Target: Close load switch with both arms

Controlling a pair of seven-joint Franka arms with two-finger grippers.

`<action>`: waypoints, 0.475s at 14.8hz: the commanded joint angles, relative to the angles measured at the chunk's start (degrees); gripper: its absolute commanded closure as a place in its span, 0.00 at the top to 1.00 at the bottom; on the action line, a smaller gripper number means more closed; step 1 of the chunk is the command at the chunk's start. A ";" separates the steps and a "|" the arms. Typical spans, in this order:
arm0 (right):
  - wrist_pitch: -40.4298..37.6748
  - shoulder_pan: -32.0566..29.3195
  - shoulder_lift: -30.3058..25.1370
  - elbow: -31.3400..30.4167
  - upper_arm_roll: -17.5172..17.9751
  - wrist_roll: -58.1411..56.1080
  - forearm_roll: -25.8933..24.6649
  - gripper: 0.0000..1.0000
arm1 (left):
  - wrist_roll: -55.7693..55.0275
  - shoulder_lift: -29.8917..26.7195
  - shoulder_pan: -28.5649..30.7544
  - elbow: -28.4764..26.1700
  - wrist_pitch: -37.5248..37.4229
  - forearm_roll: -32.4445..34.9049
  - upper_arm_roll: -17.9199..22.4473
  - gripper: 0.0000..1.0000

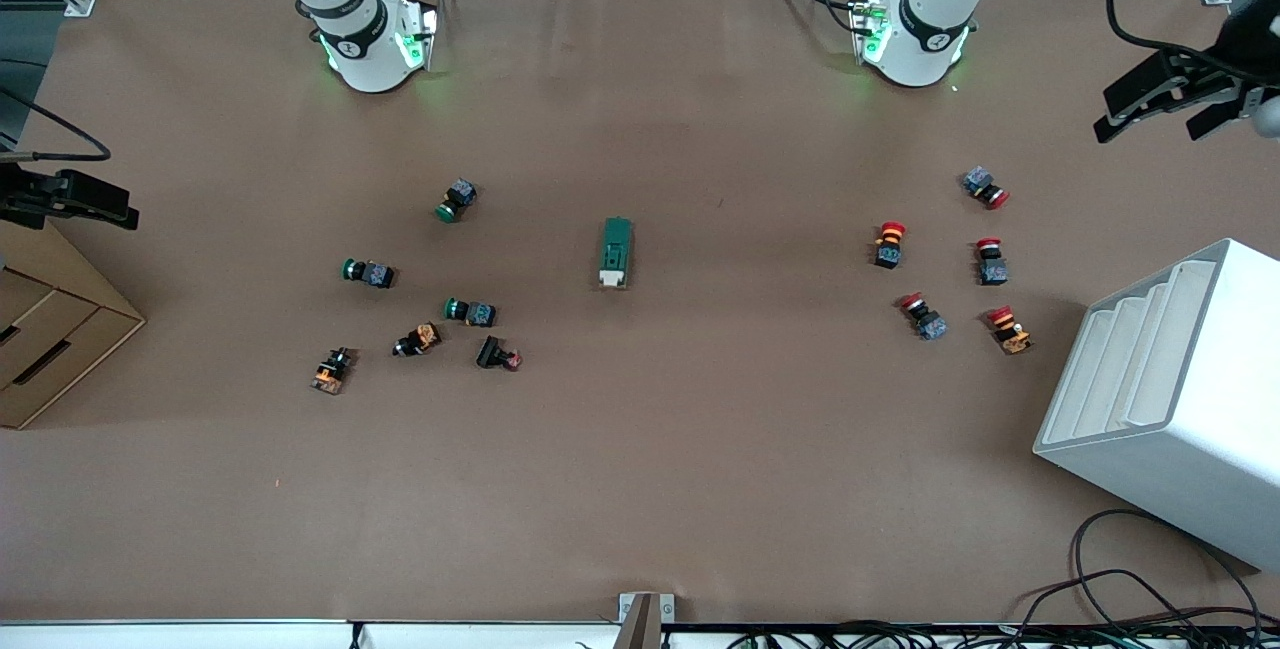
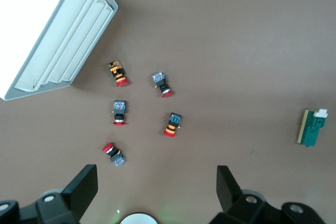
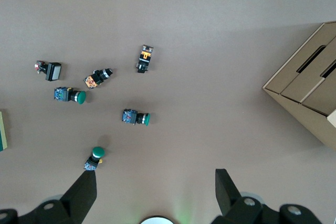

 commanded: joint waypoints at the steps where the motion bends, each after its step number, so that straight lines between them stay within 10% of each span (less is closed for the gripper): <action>1: -1.07 0.58 0.68 1.28 0.35 -0.50 -0.18 1.00 | 0.38 -2.65 4.87 -3.30 0.66 1.33 -5.94 1.00; 7: -4.67 -1.18 -0.46 0.13 -0.09 1.44 4.66 1.00 | 0.47 -3.18 4.89 -3.22 0.75 1.25 -6.39 1.00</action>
